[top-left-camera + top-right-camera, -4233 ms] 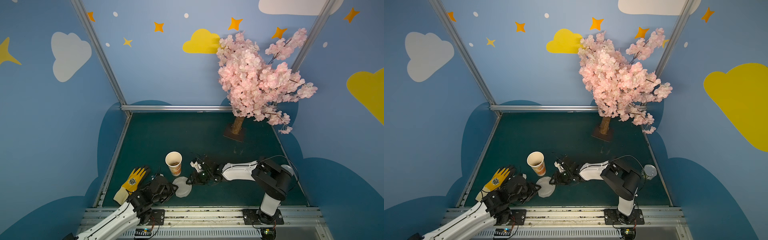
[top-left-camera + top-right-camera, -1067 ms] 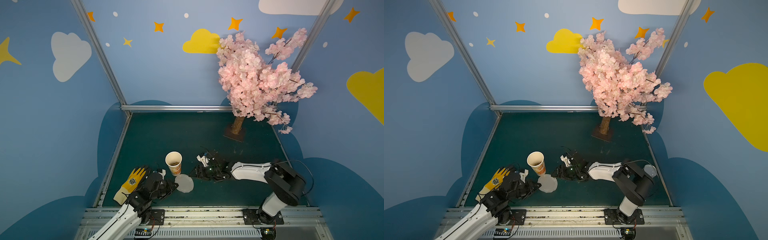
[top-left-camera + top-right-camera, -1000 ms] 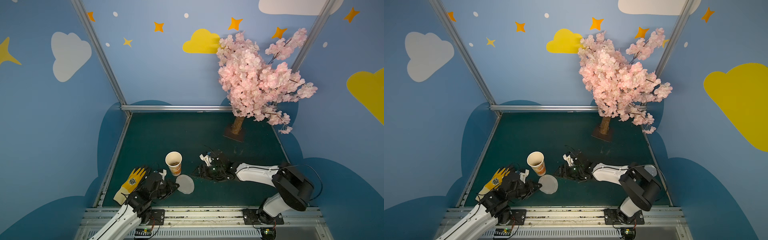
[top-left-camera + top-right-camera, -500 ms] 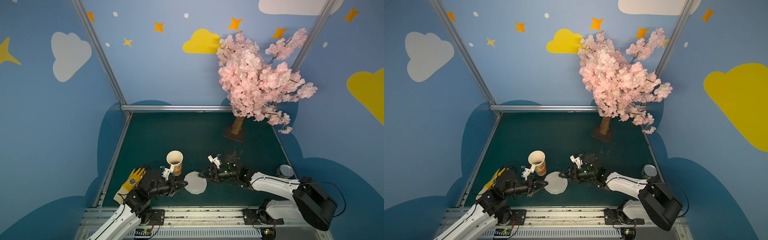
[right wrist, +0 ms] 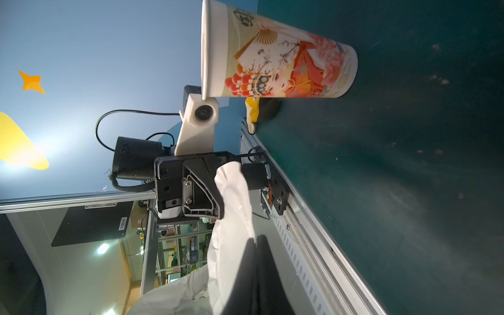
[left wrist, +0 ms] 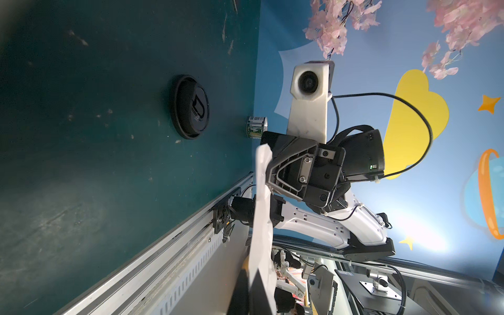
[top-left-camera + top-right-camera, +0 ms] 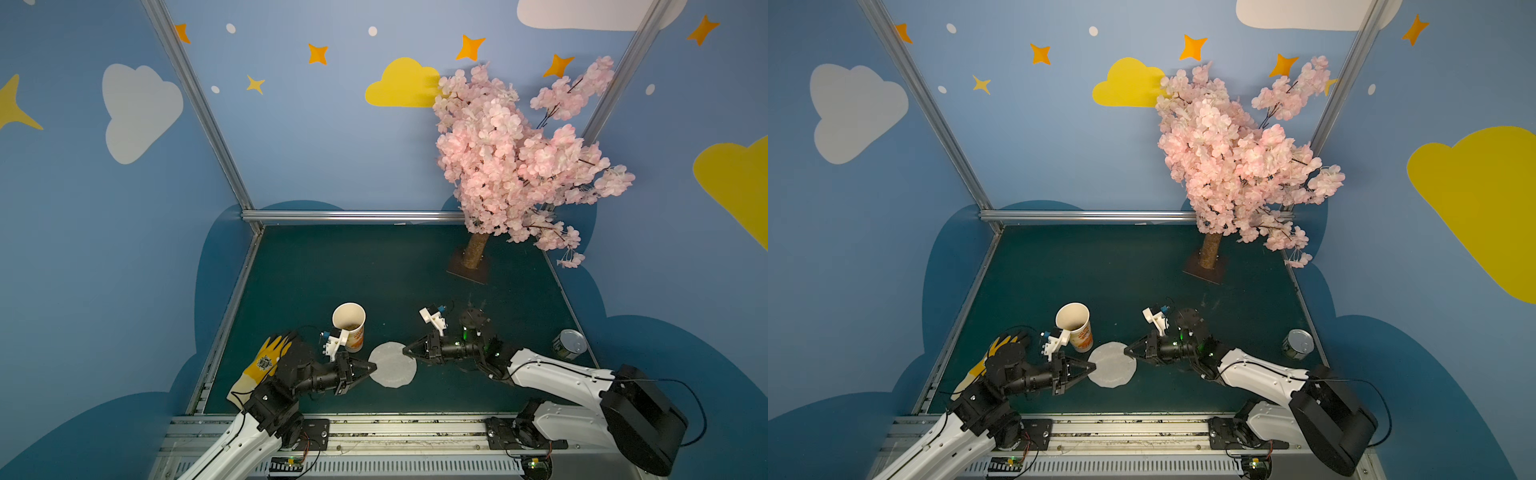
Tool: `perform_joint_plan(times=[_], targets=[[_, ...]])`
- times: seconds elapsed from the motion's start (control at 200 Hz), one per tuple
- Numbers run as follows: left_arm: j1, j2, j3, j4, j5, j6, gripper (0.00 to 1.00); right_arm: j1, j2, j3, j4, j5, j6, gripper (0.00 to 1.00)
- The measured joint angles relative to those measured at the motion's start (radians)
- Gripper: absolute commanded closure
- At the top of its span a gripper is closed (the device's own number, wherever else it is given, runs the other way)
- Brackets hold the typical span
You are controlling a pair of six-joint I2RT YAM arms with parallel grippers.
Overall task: Put the leak-proof paper on the milk tea cups
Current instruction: Pick up the leak-proof paper from the center of the board, then place the leak-proof paper at the cup.
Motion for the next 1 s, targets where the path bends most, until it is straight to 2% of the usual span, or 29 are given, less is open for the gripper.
perform_joint_plan(times=[0.01, 0.03, 0.055, 0.08, 0.115, 0.14, 0.295, 0.436, 0.541, 0.676, 0.766, 0.816, 0.996], targets=[[-0.001, 0.000, 0.000, 0.000, 0.000, 0.000, 0.90, 0.000, 0.000, 0.000, 0.000, 0.000, 0.000, 1.00], [-0.001, -0.001, 0.000, -0.001, -0.001, 0.000, 0.75, 0.000, -0.001, 0.000, -0.001, -0.002, 0.000, 1.00], [-0.002, -0.001, 0.000, -0.001, -0.002, 0.001, 0.46, -0.001, -0.002, 0.000, -0.002, -0.002, -0.001, 1.00], [-0.003, -0.001, 0.000, -0.001, -0.003, 0.006, 0.25, -0.005, -0.005, 0.000, -0.004, -0.003, -0.002, 1.00], [-0.007, -0.002, 0.002, -0.008, -0.011, 0.012, 0.08, -0.011, -0.010, 0.000, -0.010, -0.003, -0.004, 1.00], [-0.011, -0.002, 0.006, -0.018, -0.019, 0.022, 0.01, -0.017, -0.016, 0.000, -0.017, -0.003, -0.008, 1.00], [-0.061, 0.005, 0.153, -0.215, -0.142, 0.137, 0.00, -0.075, -0.101, 0.028, -0.184, 0.031, -0.087, 1.00], [-0.091, 0.013, 0.338, -0.303, -0.274, 0.253, 0.00, -0.126, -0.172, 0.154, -0.429, 0.111, -0.233, 1.00], [-0.093, 0.077, 0.497, -0.407, -0.425, 0.342, 0.00, -0.145, -0.160, 0.260, -0.511, 0.136, -0.301, 1.00], [-0.058, 0.207, 0.639, -0.526, -0.629, 0.420, 0.00, -0.121, -0.062, 0.381, -0.530, 0.136, -0.346, 1.00], [0.021, 0.285, 0.676, -0.560, -0.698, 0.469, 0.00, -0.097, 0.002, 0.437, -0.533, 0.129, -0.358, 1.00], [0.102, 0.319, 0.684, -0.567, -0.694, 0.495, 0.00, -0.087, 0.032, 0.465, -0.528, 0.122, -0.356, 1.00], [0.488, 0.384, 0.679, -0.552, -0.521, 0.536, 0.00, -0.058, 0.197, 0.623, -0.450, 0.094, -0.319, 1.00]])
